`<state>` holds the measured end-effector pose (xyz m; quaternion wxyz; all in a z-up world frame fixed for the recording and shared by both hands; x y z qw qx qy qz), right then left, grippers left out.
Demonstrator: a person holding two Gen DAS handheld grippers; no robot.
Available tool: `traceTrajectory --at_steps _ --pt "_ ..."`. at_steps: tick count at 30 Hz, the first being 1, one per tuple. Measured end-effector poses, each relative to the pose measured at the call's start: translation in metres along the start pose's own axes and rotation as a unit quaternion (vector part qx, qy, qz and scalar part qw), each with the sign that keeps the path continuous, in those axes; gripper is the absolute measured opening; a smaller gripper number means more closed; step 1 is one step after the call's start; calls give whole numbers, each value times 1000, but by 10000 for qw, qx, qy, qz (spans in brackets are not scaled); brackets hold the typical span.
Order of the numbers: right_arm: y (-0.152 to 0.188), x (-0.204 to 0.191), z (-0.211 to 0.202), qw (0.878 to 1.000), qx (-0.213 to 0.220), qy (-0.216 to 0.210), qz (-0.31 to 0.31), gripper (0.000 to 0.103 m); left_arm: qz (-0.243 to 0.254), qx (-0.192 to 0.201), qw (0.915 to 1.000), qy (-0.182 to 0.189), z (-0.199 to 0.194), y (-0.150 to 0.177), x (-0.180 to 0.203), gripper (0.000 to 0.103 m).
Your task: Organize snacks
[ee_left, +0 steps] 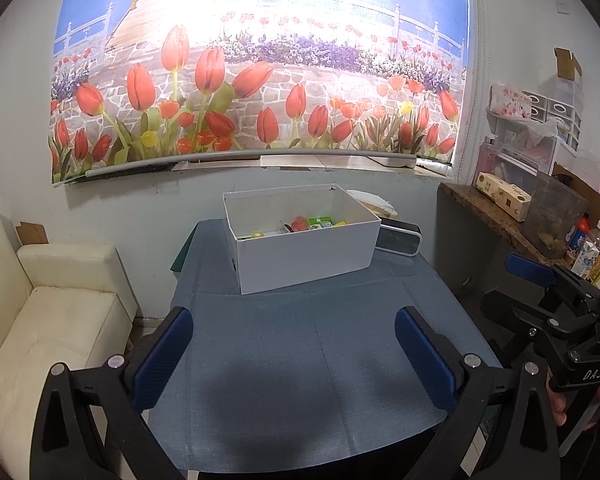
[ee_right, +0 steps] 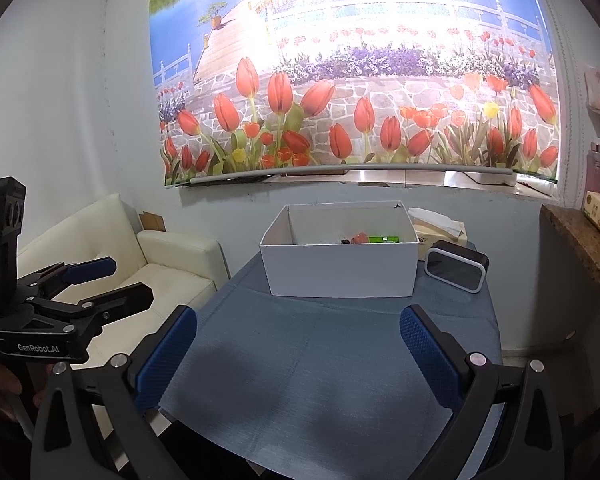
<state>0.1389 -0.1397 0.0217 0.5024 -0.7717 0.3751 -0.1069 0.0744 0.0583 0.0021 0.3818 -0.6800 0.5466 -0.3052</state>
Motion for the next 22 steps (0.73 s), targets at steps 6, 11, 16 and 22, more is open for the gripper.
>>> traceTrajectory --at_steps 6,11,16,22 --pt "1 0 0 10000 -20 -19 15 103 25 -34 10000 43 1 -1 0 103" --pt "1 0 0 10000 -10 -29 15 103 47 -42 10000 36 2 -1 1 103" --pt "2 0 0 10000 -14 -19 25 103 74 -52 10000 40 4 -1 1 103" --pt "5 0 -1 10000 -23 -19 48 103 71 10 10000 26 4 0 2 103"
Point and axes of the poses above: each gripper's, at about its wrist camera, not at the fingertips, and z roughly the way its jaws point, x to its right, y to its underside, the point moved 2 cm from there along z, roughly the way its jaws point, and after that the axes turned 8 degrees about -y, right-handed, at the moved point
